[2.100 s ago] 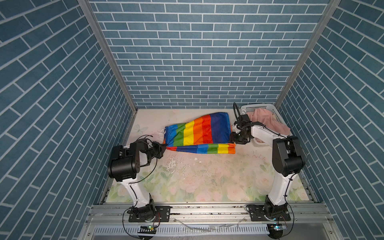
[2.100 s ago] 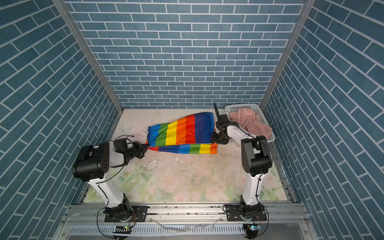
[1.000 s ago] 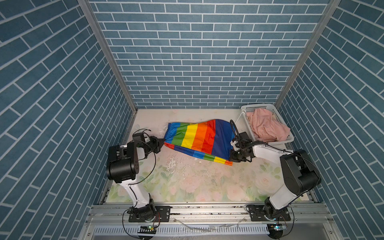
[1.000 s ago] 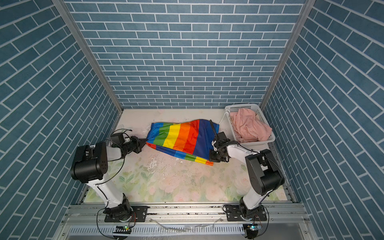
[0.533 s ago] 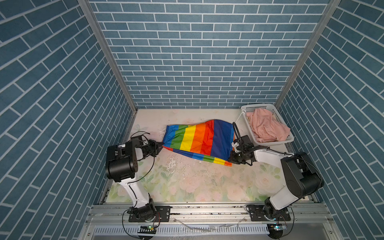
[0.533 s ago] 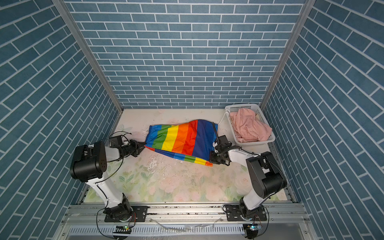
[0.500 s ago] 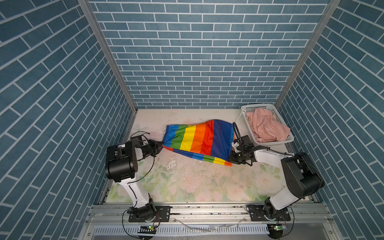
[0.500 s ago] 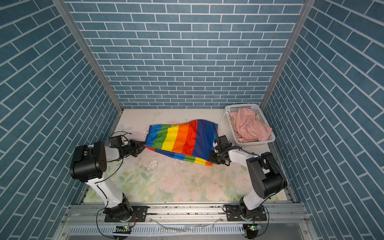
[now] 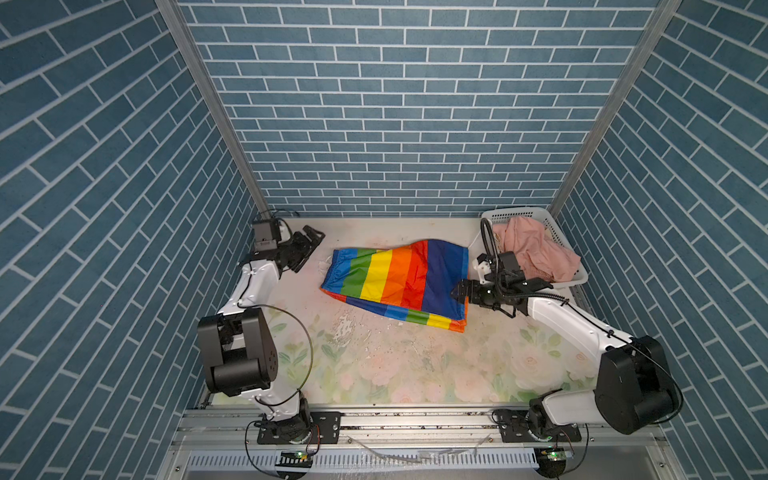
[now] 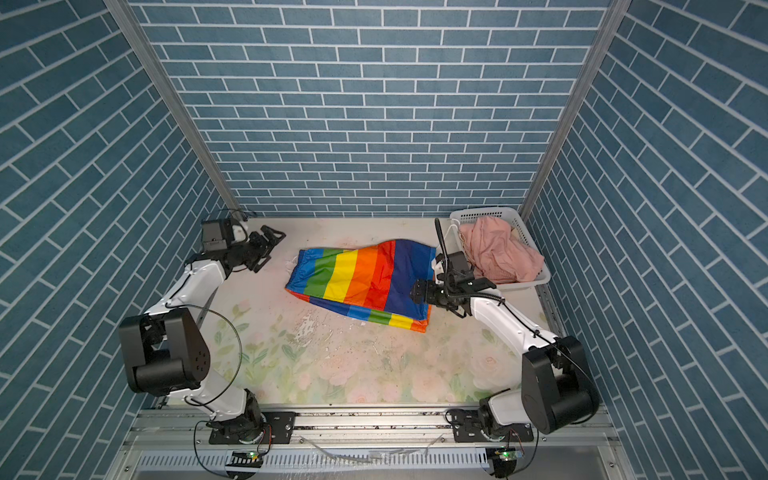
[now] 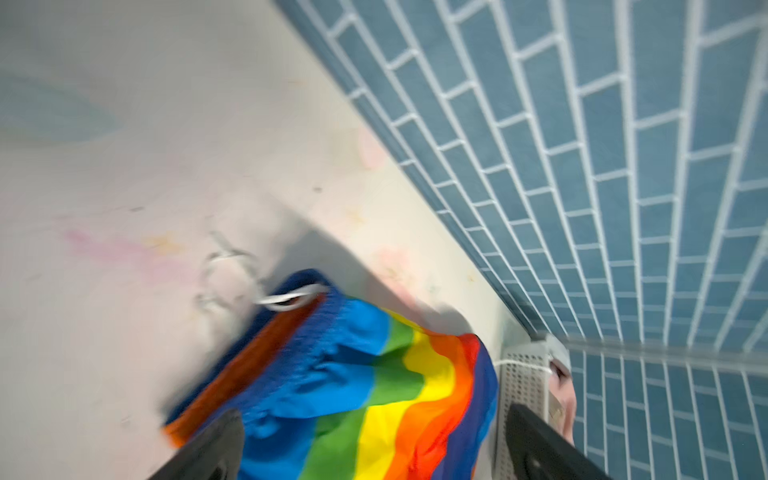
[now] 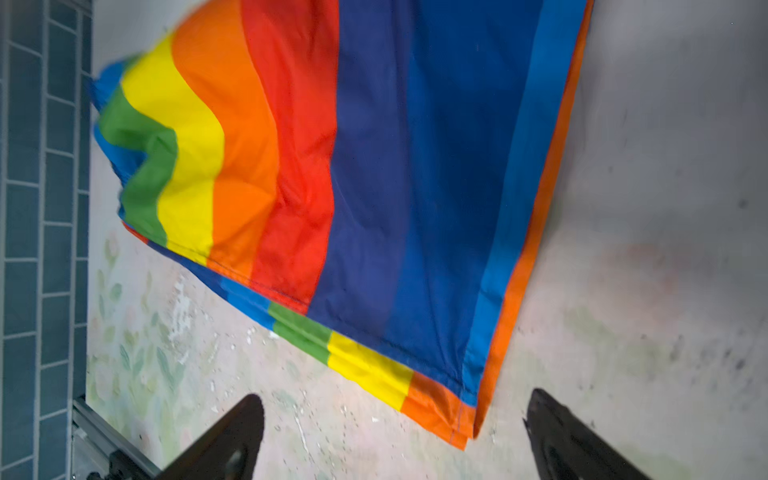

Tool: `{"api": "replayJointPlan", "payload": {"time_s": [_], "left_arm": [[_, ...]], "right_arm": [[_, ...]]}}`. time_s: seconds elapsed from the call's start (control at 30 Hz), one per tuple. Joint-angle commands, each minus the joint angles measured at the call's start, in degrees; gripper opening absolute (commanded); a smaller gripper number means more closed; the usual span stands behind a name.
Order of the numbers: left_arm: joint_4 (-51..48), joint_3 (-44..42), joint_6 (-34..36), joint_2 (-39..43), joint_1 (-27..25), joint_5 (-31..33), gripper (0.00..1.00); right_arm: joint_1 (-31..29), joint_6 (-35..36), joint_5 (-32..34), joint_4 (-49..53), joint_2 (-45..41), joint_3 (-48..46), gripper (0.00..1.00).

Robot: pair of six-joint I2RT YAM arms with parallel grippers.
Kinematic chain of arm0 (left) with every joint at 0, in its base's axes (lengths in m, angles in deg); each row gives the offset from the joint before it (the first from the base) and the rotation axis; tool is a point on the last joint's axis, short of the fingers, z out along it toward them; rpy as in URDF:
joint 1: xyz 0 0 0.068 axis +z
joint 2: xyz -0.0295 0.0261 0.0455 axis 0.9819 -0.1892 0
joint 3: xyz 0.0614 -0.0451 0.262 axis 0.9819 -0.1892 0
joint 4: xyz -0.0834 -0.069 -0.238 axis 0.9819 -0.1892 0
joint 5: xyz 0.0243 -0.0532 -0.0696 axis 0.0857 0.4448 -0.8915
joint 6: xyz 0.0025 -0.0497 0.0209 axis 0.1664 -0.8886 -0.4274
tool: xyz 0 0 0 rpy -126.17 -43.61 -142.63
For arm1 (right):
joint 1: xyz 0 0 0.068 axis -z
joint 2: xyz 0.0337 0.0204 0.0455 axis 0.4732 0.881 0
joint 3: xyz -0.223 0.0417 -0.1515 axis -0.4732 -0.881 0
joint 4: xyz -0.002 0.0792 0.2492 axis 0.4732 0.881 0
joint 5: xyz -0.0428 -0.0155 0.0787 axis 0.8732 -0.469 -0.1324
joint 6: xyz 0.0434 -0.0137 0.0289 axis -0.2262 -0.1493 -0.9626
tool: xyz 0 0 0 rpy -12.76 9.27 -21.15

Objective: Fold and stack the shorts

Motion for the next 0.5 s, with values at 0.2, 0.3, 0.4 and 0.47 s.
{"api": "replayJointPlan", "payload": {"time_s": [0.2,0.3,0.4,0.47], "left_arm": [[-1.67,13.33,-2.19,-20.06,-14.55,-4.25,1.00],[-3.92,14.81,0.58,-22.12,-12.17,-3.07,1.00],[-4.42,15.41,2.21,-24.19,-9.27,-1.94,1.00],[-4.13,15.70,2.94,-26.30,-7.63,-1.66,1.00]], "right_arm": [[-0.59,-9.79,-9.00,-15.81,22.59,14.77,0.99],[-0.68,-10.61,-9.91,-17.69,26.89,15.55,0.99],[-0.68,-8.60,-9.58,-16.33,29.47,15.56,0.99],[-0.61,-6.98,-8.80,-14.77,30.45,14.87,0.99]]}}
